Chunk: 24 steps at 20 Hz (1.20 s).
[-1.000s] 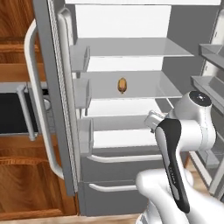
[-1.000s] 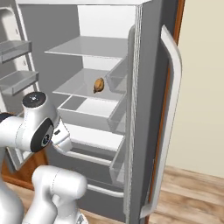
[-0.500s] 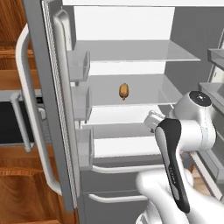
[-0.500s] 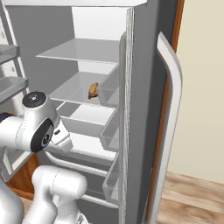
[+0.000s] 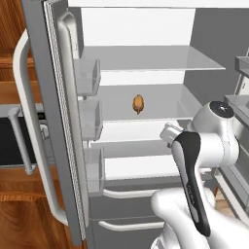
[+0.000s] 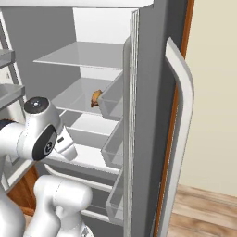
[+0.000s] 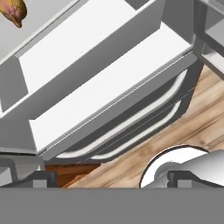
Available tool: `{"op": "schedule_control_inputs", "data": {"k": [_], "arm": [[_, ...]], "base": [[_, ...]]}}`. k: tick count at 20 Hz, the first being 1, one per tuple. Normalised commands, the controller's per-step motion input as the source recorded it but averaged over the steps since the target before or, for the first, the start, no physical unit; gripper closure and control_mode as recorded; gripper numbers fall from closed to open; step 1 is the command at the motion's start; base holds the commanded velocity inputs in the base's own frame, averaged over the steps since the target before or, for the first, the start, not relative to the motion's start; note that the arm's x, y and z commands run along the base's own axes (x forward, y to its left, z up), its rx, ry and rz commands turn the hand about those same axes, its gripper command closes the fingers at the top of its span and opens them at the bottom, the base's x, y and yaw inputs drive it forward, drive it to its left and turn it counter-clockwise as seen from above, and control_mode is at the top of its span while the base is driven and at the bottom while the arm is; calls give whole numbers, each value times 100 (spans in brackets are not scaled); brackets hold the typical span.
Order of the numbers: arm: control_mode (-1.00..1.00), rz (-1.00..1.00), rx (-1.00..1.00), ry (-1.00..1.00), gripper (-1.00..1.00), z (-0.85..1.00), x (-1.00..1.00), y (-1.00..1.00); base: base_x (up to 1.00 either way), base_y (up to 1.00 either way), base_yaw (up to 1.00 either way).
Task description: Gather the onion and eggplant from the fridge and place them on a tray on the dining counter. Then gather the fish and chicken drumstick from the fridge and place them on the other tray.
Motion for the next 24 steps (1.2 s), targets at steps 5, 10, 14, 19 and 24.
{"op": "schedule_control_inputs", "data": {"k": [5,10,14,19,24], "arm": [[-100,1,-16,0,-100,-1,33,10],[-100,4,-16,0,-100,0,27,0],[-100,0,-10,-5,-100,1,18,0],[-100,7,-7,0,-100,25,24,0],[-100,8,-4,0,-100,48,18,0]], "base": [[0,0,0],[0,0,0],[0,0,0],[0,0,0],[0,0,0]]}}
